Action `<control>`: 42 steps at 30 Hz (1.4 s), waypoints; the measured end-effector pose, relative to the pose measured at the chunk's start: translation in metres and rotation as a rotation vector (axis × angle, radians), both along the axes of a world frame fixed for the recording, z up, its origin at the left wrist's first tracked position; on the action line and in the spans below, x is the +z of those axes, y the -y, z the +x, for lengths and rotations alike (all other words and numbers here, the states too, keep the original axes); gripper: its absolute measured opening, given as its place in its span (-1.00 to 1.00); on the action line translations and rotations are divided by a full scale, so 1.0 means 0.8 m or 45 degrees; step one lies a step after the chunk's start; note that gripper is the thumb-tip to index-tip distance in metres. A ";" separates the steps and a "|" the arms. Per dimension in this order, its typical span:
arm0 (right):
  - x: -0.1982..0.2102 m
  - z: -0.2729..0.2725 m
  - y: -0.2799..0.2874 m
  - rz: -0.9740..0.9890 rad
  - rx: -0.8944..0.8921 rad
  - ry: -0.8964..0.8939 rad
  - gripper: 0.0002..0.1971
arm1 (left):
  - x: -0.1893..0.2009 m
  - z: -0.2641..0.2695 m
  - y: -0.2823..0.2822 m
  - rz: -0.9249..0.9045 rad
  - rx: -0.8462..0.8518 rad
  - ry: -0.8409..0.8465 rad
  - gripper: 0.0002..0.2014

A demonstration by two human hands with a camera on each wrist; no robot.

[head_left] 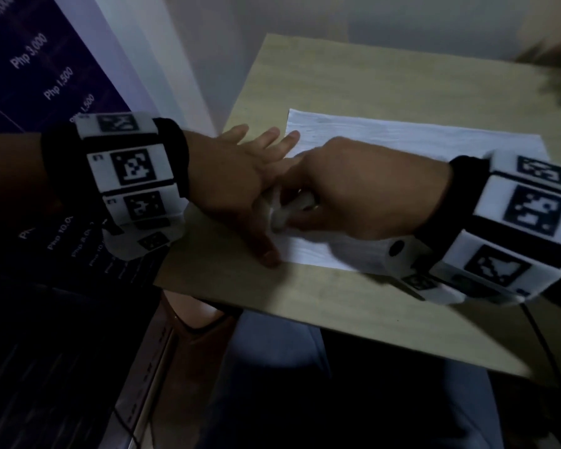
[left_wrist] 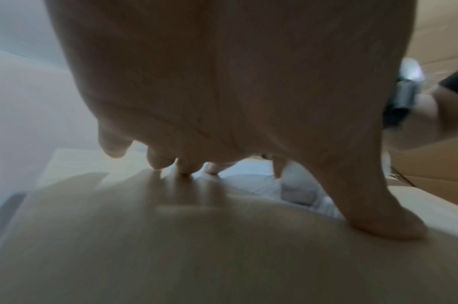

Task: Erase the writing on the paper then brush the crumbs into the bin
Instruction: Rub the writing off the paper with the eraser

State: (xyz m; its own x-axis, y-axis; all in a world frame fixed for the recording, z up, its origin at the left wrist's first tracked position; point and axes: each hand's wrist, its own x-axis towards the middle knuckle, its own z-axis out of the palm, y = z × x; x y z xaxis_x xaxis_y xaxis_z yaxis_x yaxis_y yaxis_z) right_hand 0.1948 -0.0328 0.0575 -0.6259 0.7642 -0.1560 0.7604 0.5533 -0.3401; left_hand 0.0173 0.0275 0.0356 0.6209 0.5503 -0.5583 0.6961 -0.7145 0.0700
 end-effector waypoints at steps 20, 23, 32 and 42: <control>-0.001 0.091 0.008 0.044 -0.223 0.029 -0.79 | -0.009 0.089 -0.013 0.007 -0.070 0.016 0.46; 0.000 0.098 0.001 0.004 -0.289 -0.008 -0.60 | -0.006 0.094 -0.017 -0.027 -0.072 -0.009 0.44; -0.004 0.105 -0.002 0.009 -0.293 -0.010 -0.70 | -0.001 0.100 -0.016 -0.071 -0.042 -0.006 0.42; -0.025 0.108 0.023 0.034 -0.328 -0.112 -0.76 | -0.004 0.105 -0.007 -0.073 -0.058 0.032 0.42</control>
State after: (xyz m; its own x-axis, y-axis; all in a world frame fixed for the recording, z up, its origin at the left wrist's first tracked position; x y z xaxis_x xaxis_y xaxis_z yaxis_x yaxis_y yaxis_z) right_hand 0.2808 -0.0516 0.0374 -0.4209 0.9029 -0.0872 0.8451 0.3554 -0.3992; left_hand 0.1010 0.0333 0.0326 0.6588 0.4885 -0.5722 0.6604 -0.7397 0.1289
